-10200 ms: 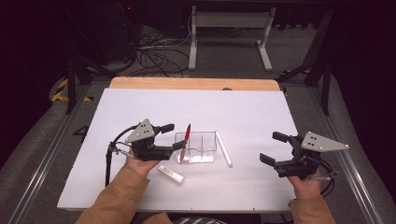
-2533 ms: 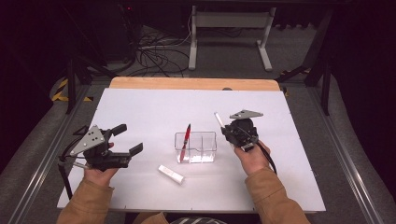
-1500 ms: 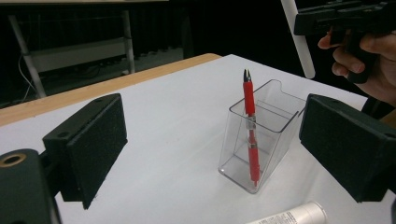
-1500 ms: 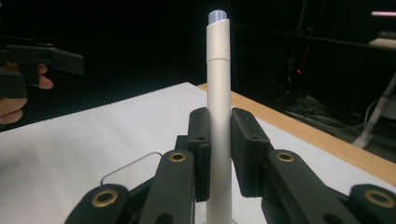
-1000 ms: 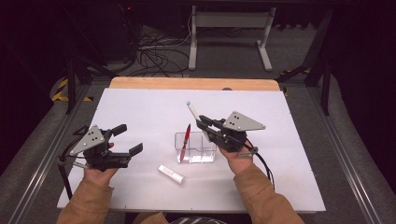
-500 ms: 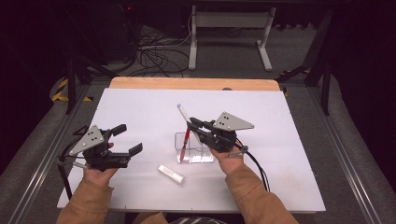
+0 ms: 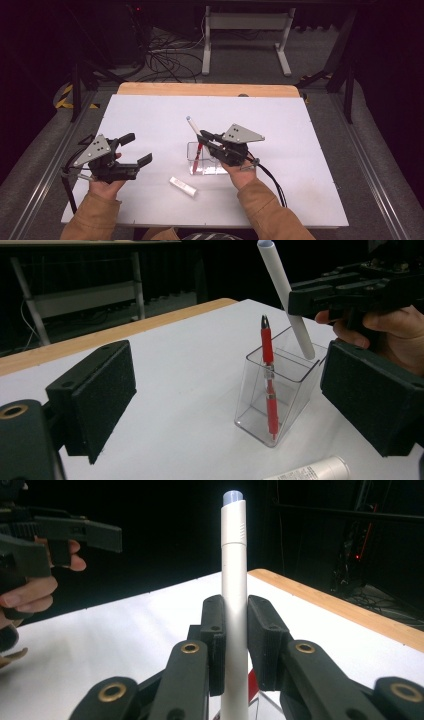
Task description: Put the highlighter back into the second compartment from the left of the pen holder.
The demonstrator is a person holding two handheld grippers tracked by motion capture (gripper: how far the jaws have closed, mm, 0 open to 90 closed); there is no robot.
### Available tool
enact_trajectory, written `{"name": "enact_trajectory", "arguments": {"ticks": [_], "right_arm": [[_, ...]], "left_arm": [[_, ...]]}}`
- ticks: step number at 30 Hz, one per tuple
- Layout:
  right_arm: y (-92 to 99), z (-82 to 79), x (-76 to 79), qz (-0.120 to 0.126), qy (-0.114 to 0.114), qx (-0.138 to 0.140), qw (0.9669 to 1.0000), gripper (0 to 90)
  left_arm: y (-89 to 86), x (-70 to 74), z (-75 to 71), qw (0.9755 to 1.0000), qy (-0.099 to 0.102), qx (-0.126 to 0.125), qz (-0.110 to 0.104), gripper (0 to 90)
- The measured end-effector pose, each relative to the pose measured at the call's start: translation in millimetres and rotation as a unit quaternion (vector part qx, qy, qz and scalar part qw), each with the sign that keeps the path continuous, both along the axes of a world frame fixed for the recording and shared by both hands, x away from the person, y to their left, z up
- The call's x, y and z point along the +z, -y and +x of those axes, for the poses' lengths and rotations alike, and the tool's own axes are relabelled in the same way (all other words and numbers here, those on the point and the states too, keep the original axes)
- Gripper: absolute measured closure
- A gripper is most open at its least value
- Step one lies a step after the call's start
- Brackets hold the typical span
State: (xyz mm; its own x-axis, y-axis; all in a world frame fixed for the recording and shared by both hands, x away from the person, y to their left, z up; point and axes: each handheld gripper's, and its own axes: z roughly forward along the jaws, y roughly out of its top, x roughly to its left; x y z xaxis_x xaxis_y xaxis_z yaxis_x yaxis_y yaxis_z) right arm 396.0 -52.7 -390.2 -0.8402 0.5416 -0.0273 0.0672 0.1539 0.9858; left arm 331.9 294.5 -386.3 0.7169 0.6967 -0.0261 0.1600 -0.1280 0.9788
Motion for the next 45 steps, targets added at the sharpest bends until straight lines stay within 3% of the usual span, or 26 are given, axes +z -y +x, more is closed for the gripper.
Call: {"name": "enact_trajectory", "arguments": {"ticks": [25, 45], "right_arm": [[1.0, -4.9, -13.0, -0.017, -0.004, -0.014, 0.9998, 78.8], [9.9, -9.2, -18.8, -0.043, -0.015, -0.025, 0.9986, 78.4]], "left_arm": [[0.0, -0.3, 0.2, 1.0, 0.0, 0.001, -0.001, 8.3], [0.1, -0.4, 0.2, 1.0, 0.0, 0.0, -0.001, 8.3]]}}
